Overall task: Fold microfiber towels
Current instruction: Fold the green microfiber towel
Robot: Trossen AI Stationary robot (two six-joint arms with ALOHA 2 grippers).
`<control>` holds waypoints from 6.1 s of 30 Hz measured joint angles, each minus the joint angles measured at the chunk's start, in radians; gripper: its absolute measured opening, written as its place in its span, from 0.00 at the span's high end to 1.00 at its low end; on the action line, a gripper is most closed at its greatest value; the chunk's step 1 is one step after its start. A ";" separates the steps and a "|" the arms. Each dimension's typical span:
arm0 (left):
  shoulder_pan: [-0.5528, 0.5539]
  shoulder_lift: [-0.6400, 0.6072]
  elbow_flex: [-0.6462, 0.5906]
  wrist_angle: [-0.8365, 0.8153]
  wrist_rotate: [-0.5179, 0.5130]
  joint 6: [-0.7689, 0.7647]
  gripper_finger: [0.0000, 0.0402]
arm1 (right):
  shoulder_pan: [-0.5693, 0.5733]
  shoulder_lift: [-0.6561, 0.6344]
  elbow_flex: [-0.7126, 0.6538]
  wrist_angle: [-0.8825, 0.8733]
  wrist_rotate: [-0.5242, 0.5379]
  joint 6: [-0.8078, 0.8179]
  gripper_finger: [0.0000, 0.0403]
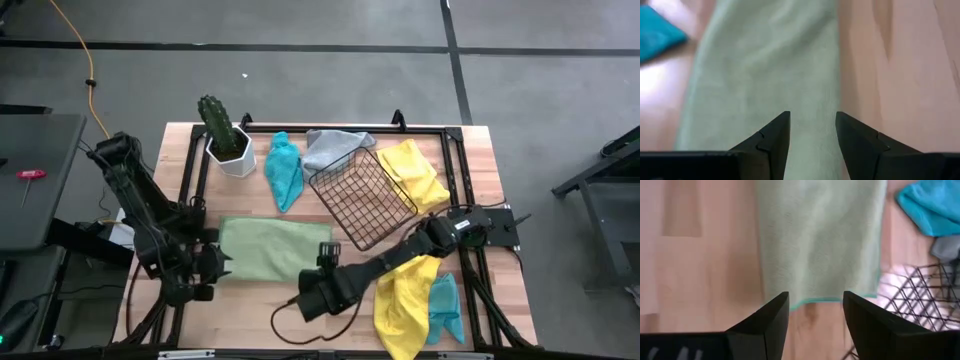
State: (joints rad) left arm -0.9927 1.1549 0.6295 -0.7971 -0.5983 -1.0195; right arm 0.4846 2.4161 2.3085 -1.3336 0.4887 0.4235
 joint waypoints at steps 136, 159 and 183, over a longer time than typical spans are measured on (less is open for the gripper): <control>0.203 -0.099 0.214 -0.548 -0.459 -0.185 1.00 | -0.032 -0.532 -0.655 0.604 0.102 -0.272 1.00; -0.033 0.184 0.403 -0.544 -0.450 -0.363 1.00 | 0.068 -0.460 -0.654 0.537 0.077 -0.065 1.00; 0.100 0.123 0.297 -0.721 -0.610 -0.580 1.00 | 0.052 -0.581 -0.654 0.348 0.195 -0.082 1.00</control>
State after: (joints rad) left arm -0.8926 1.2778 0.9260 -1.5179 -1.2080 -1.5995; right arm 0.5368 1.8351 1.6547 -0.9854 0.6834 0.3419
